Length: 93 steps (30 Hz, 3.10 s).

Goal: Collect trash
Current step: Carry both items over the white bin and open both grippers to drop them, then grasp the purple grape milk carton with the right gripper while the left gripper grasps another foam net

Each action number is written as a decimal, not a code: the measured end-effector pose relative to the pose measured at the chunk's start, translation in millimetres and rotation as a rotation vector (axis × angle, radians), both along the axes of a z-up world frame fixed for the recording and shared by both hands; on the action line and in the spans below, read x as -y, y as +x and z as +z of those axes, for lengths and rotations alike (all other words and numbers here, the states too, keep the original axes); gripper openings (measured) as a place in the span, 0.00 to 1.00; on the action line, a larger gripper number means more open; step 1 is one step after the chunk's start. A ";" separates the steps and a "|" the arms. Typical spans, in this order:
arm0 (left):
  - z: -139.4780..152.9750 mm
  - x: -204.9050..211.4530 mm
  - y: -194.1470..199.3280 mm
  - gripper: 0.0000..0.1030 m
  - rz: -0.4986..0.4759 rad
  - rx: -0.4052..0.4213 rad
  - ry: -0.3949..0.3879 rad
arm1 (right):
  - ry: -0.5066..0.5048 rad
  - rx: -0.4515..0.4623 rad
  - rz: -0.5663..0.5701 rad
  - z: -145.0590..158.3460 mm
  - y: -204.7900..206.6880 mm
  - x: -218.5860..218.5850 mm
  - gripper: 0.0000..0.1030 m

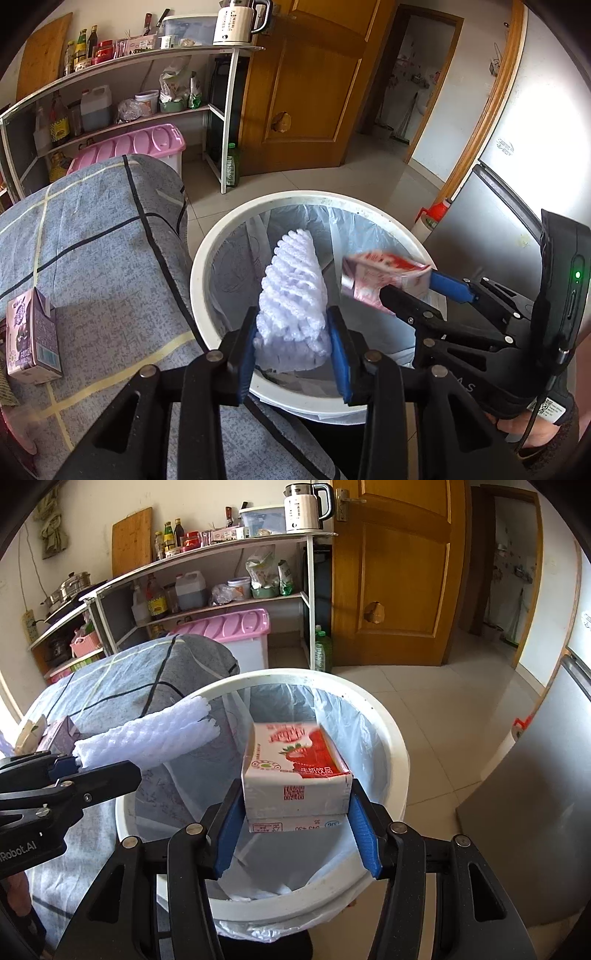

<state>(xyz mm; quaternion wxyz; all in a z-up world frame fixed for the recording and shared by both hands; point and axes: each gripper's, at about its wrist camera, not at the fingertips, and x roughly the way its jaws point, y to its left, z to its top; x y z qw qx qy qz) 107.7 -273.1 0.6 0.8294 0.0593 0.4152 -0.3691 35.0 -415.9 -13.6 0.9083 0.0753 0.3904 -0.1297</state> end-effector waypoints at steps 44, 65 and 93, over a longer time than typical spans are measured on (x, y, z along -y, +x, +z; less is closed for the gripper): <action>1.5 -309.9 23.2 0.76 0.636 0.054 -0.051 | 0.162 0.067 0.377 11.7 98.5 -217.5 0.70; -12.3 -314.5 65.2 0.55 0.650 0.084 0.004 | 0.181 -0.011 0.402 -11.8 143.4 -248.6 0.70; -7.2 -311.0 53.0 0.30 0.650 0.103 -0.007 | 0.149 -0.037 0.464 -18.4 138.1 -270.5 0.72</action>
